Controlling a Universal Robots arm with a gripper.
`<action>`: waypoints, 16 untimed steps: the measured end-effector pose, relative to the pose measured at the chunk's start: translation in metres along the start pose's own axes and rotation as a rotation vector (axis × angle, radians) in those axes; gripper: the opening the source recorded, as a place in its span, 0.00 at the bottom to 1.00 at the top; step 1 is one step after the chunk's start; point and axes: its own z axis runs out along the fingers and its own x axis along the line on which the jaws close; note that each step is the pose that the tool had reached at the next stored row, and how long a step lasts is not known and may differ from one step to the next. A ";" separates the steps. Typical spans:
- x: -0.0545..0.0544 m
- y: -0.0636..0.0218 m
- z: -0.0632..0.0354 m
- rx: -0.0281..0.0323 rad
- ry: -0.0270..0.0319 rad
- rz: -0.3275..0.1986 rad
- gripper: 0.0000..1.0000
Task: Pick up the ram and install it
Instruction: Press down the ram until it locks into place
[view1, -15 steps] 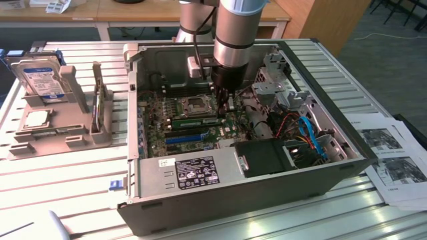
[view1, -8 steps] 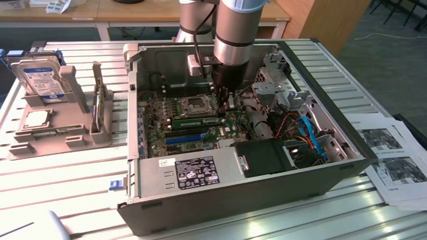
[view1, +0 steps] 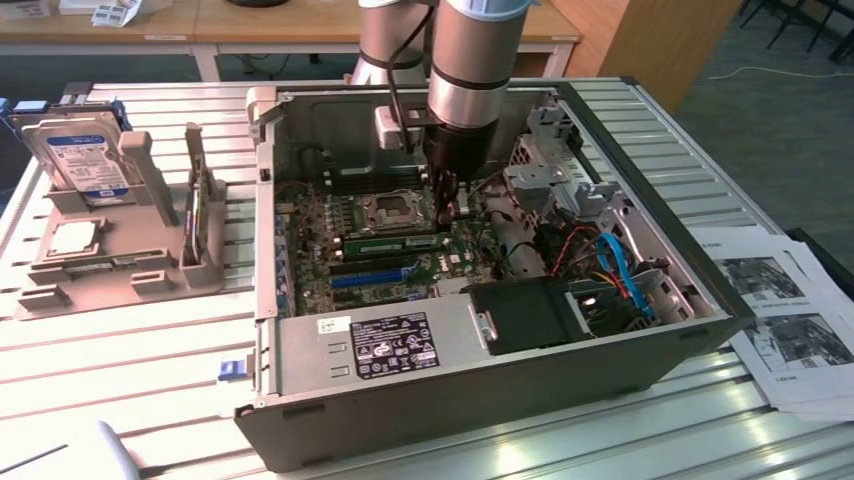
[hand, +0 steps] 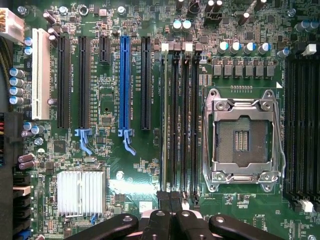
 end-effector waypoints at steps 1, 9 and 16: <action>0.000 0.0005 0.0000 0.0000 0.0000 0.000 0.10; 0.000 0.0158 -0.0001 0.0064 -0.0001 0.000 0.10; 0.001 0.0312 0.0001 0.0144 -0.0003 0.000 0.10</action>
